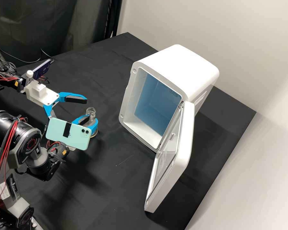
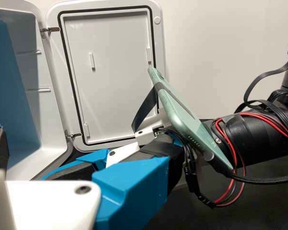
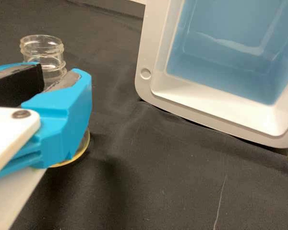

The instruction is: Place the flask in the incubator

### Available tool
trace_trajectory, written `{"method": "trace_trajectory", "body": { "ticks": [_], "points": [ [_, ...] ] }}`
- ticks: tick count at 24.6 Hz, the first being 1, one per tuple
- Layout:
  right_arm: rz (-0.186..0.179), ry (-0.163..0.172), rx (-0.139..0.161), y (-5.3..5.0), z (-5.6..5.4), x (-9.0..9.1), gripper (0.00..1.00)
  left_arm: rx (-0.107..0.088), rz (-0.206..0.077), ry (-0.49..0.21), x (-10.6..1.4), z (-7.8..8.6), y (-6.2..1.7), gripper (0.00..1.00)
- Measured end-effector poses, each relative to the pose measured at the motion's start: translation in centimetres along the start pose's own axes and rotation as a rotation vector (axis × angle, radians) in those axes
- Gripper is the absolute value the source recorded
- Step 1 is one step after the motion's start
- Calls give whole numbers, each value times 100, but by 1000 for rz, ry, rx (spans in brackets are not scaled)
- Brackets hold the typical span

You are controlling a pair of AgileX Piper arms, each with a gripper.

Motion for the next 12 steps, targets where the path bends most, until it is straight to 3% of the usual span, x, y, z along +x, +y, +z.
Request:
{"method": "trace_trajectory", "body": {
  "ticks": [12],
  "points": [
    [-4, 5, -2, -4, -4, 0, 100, 0, 0, 0, 0, 0, 0, 100]
  ]
}}
